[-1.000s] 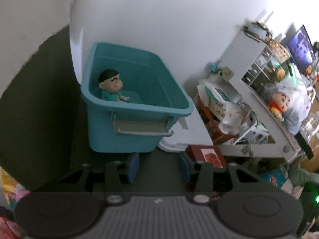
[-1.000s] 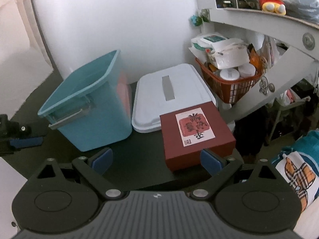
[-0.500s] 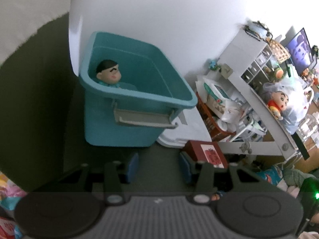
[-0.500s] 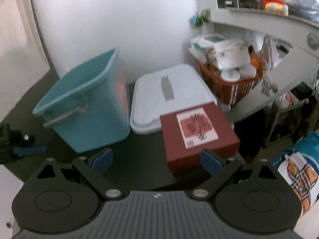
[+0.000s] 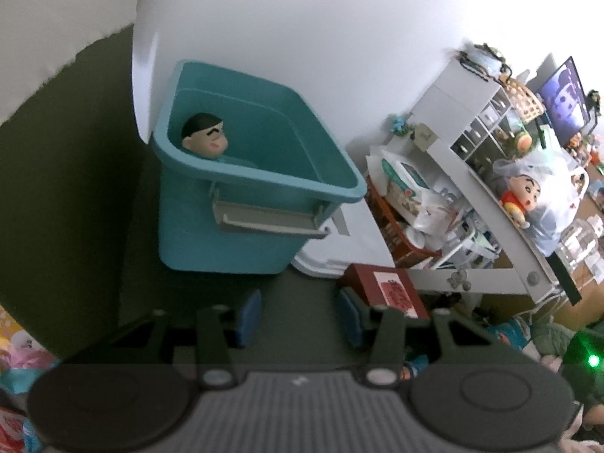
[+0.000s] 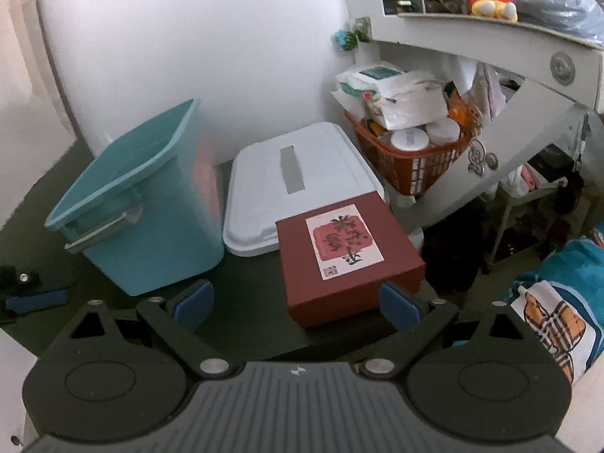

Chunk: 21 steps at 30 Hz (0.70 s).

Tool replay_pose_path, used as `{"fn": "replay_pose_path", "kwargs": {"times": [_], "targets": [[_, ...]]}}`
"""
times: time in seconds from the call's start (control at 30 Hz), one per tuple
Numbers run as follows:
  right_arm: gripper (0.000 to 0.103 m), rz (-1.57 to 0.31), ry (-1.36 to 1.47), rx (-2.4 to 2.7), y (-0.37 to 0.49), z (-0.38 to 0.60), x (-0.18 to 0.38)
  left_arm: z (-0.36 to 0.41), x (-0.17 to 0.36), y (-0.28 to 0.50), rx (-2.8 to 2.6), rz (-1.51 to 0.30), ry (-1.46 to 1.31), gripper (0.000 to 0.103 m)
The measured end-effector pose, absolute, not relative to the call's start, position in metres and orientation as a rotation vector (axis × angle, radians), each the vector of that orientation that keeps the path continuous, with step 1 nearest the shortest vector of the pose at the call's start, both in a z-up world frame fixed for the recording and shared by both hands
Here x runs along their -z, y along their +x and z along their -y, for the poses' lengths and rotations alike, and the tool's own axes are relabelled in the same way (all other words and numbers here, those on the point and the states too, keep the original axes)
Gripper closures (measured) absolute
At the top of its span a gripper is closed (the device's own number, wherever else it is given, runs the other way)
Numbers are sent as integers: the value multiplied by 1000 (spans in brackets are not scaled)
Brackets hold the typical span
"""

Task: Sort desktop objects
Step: 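Move the open right gripper toward the dark red calligraphy box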

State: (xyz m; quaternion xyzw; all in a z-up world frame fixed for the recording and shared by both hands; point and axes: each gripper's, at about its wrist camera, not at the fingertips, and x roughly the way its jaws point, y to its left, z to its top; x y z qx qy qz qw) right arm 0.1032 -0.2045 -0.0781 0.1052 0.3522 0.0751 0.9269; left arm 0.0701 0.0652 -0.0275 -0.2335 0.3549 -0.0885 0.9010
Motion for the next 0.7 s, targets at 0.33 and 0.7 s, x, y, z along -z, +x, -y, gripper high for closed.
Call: {"fn": "replay_pose_path", "kwargs": {"times": [0.33,0.7], "targets": [[6,-773,138,-186,111,198,65,-58,20,67,226,-714,-482,54],[6,-762,65,-170,127,199,52,-63,26,61,238,-722,-499,54]]}}
